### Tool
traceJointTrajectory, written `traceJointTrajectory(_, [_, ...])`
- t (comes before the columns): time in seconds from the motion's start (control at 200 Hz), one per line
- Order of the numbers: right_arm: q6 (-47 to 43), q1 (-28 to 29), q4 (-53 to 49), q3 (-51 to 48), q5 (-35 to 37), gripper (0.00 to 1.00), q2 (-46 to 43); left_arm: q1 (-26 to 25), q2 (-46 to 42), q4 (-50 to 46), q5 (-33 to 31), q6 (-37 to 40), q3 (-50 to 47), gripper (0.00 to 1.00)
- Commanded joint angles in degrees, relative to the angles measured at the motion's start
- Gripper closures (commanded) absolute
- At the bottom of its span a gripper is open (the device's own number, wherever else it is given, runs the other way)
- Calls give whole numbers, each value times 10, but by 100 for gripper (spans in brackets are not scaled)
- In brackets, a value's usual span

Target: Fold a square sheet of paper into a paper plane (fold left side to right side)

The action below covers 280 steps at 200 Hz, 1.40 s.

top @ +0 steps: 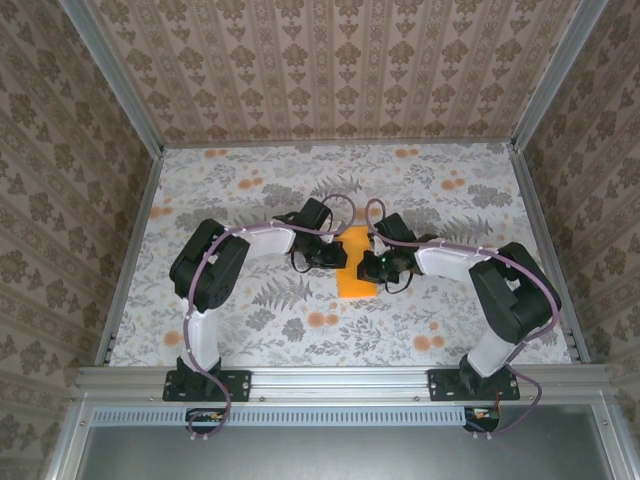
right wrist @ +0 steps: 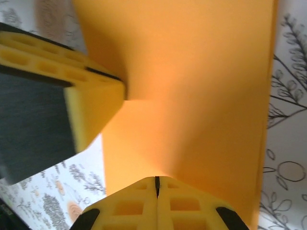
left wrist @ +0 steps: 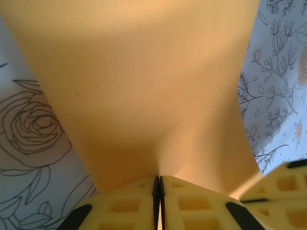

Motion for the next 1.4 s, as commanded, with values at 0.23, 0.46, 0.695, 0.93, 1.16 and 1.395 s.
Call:
traceJointTrajectory(0.23, [-16, -1, -64, 7, 44, 98, 37, -4, -20, -51, -12, 8, 17, 81])
traceJointTrajectory(0.46, [-26, -1, -79, 6, 52, 99, 51, 2, -26, -34, 12, 5, 40, 74])
traceJointTrajectory(0.695, [-33, -1, -88, 12, 57, 100, 52, 13, 4, 1, 32, -1, 39, 77])
traceJointTrajectory(0.93, [-42, -1, -103, 18, 65, 100, 57, 26, 21, 34, 32, -4, 28, 80])
traceJointTrajectory(1.16, [-50, -1, -115, 21, 69, 100, 63, 37, 33, 49, 21, -11, 20, 83])
traceJointTrajectory(1.395, [-55, -1, -123, 20, 70, 100, 65, 50, 45, 42, 7, -7, 27, 85])
